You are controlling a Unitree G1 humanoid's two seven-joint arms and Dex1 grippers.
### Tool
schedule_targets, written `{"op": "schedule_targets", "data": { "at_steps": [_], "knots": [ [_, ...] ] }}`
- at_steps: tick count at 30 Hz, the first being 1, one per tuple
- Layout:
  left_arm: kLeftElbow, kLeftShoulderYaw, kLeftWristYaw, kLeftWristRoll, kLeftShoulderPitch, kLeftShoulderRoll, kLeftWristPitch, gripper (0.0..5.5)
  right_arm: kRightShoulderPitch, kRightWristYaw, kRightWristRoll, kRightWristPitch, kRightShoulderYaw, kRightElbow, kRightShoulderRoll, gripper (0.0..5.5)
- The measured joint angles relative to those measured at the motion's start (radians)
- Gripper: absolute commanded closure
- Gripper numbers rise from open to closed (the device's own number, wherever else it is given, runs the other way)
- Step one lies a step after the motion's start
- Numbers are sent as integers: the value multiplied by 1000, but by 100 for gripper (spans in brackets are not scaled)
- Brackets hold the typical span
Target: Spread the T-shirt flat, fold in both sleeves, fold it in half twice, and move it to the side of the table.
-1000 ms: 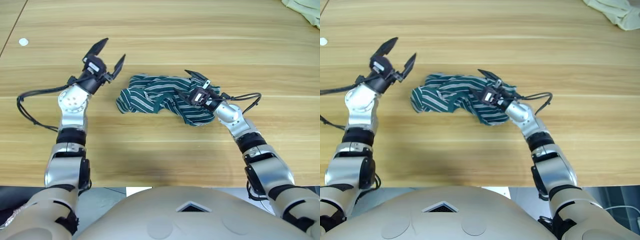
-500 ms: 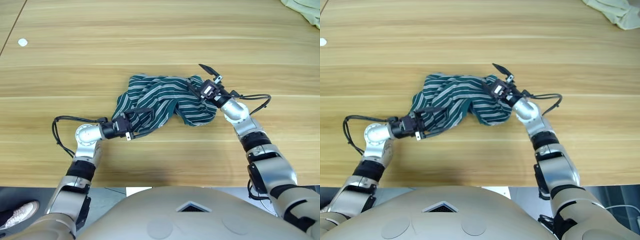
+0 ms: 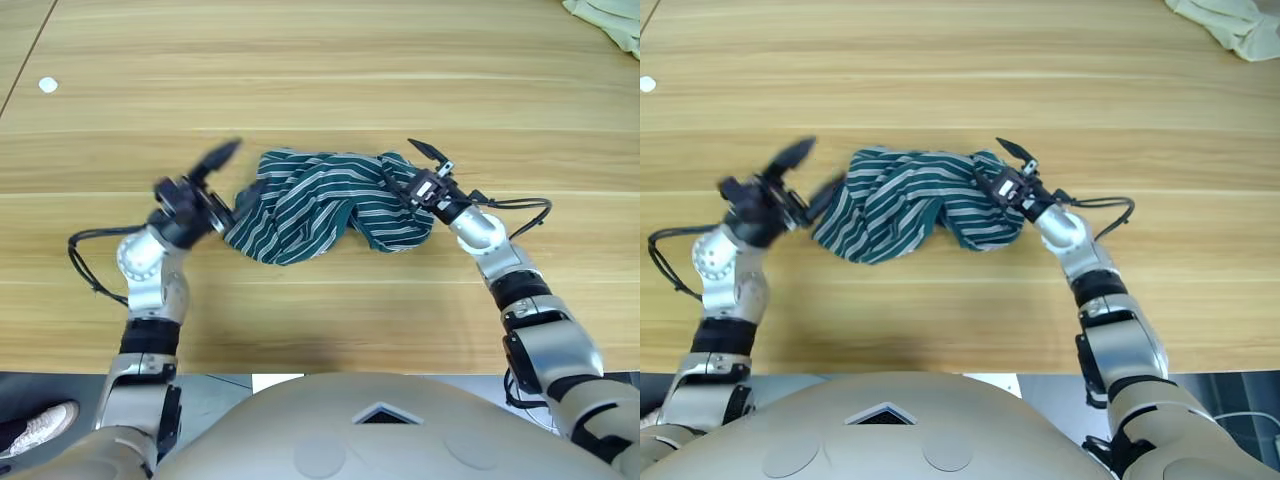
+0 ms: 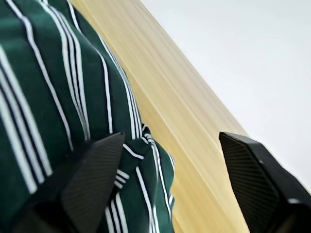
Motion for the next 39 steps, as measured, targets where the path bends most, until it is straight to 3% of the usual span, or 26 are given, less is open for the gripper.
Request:
{"op": "schedule_targets", "data": {
  "at_steps": [4,7,12,20,28,33,39],
  "knots": [
    [-50,29,17,-18,-12,-1,92,236,7,-2,1,0,-12,0,-10,190],
    [79,-18,117,221,-93,0,77,236,12,-3,-3,-7,-10,2,-9,190],
    [213,-215,-4,481,-8,13,-132,236,25,-4,-5,-24,-9,4,-10,190],
    [473,-287,191,723,-125,74,-361,236,34,-3,-13,-27,-9,-2,-20,190],
    [703,-286,358,792,-266,146,-405,236,98,80,-21,-44,38,-100,-53,190],
    [658,-287,300,710,-197,148,-463,236,196,199,60,-76,73,-288,-66,190],
    [560,-305,233,630,-111,141,-480,236,254,329,313,-11,62,-582,-87,190]
  ]
}}
